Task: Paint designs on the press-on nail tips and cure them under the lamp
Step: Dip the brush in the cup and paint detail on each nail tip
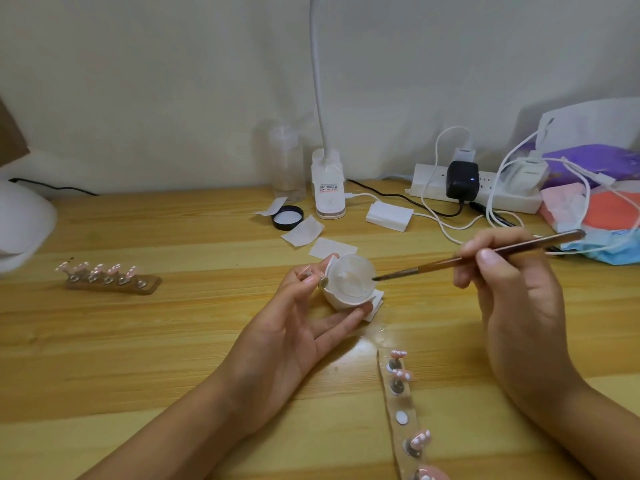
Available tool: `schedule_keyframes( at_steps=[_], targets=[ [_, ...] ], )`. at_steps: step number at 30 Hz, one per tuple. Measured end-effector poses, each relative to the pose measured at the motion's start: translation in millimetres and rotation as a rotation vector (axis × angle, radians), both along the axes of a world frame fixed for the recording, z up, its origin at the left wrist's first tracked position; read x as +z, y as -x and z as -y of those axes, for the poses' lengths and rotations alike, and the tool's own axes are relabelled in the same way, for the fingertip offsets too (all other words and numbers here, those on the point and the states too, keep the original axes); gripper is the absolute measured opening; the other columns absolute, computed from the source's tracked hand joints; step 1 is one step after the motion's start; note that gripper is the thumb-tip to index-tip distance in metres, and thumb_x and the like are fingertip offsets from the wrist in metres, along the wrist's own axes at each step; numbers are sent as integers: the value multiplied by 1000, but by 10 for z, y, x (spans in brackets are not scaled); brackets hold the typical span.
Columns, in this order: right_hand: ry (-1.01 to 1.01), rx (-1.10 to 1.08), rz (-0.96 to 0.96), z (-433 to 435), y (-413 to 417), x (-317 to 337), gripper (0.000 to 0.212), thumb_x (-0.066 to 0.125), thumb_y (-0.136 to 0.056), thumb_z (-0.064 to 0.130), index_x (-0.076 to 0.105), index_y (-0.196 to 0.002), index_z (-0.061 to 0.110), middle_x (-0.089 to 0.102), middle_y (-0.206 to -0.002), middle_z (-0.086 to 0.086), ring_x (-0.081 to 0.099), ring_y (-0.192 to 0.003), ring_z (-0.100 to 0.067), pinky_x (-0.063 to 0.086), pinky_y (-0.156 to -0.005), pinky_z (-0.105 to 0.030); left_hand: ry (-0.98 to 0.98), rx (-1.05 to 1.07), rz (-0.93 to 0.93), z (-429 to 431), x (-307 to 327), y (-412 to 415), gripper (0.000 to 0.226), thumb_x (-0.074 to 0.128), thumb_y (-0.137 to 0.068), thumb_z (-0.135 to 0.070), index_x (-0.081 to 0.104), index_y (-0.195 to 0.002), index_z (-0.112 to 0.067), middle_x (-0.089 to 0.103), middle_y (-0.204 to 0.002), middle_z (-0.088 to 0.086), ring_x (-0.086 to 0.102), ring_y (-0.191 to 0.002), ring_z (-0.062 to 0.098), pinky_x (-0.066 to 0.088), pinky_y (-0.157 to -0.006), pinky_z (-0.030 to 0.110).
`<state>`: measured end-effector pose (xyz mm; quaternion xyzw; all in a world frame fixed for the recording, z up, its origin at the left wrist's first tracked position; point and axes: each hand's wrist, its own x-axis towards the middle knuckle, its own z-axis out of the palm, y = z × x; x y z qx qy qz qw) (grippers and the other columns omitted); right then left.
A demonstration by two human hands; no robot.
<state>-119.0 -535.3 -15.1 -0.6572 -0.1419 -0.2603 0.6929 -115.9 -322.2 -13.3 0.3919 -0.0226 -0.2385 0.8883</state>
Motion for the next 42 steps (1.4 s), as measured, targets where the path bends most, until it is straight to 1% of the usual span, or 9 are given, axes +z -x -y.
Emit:
schedule_keyframes(
  at_steps=[4,7,13,19,29,33,37,40,42],
  targets=[
    [-85,-20,-156,21,-81,-7,27,47,-93,24,68,-84,36,60,-77,9,57,-73,-8,50,-70,-18,11,7,-14,-6,0,-6,11,57,-86,-19,50,-93,-14,58,-137,2,58,-115,50,51,-97,43],
    [-138,-12,-227,32,-121,-10,24,50,-91,27,70,-82,36,62,-75,9,59,-71,-7,50,-66,-18,22,16,-6,0,2,-6,8,59,-84,-19,58,-89,-13,64,-129,1,59,-115,49,52,-96,42],
    [-153,40,-274,36,-156,-29,25,51,-92,27,72,-81,35,65,-71,7,62,-69,-8,53,-66,-21,2,1,32,3,7,10,8,55,-85,-20,61,-88,-15,69,-115,-1,60,-115,46,50,-99,42],
    [-155,15,-308,49,-183,-53,35,48,-100,21,73,-80,37,65,-69,6,62,-67,-6,53,-65,-19,13,2,11,-1,-2,6,8,56,-85,-20,62,-85,-15,68,-121,0,60,-114,48,49,-99,44],
    [-224,-58,-385,86,-231,-52,25,51,-102,19,68,-84,25,65,-66,6,61,-63,-6,53,-61,-19,2,-18,-29,-26,-17,-40,11,57,-87,-22,50,-93,-16,59,-125,7,59,-115,49,51,-92,58],
    [-351,-36,-369,93,-240,-25,20,49,-101,15,63,-88,18,63,-65,7,60,-62,-5,52,-60,-18,-44,106,-31,10,-23,-22,18,65,-88,-23,50,-96,-16,70,-114,3,66,-107,41,59,-78,43],
    [-427,46,-339,106,-243,-13,21,47,-100,7,60,-88,19,61,-67,9,58,-63,-4,51,-62,-17,-423,385,172,9,-100,118,14,74,-73,-35,64,-83,-31,69,-84,-16,66,-73,8,50,-57,25],
    [-427,104,-338,96,-240,-25,23,50,-98,7,64,-85,19,60,-66,7,58,-62,-5,51,-60,-18,-524,367,277,-13,-121,210,18,68,-65,-46,66,-78,-33,63,-74,-10,55,-57,7,42,-56,26],
    [-421,151,-343,89,-238,-31,21,54,-95,9,66,-82,21,58,-66,6,56,-61,-6,50,-60,-18,-515,289,313,3,-105,222,8,73,-68,-34,67,-71,-30,69,-74,-4,56,-58,6,46,-54,20]
  ],
)
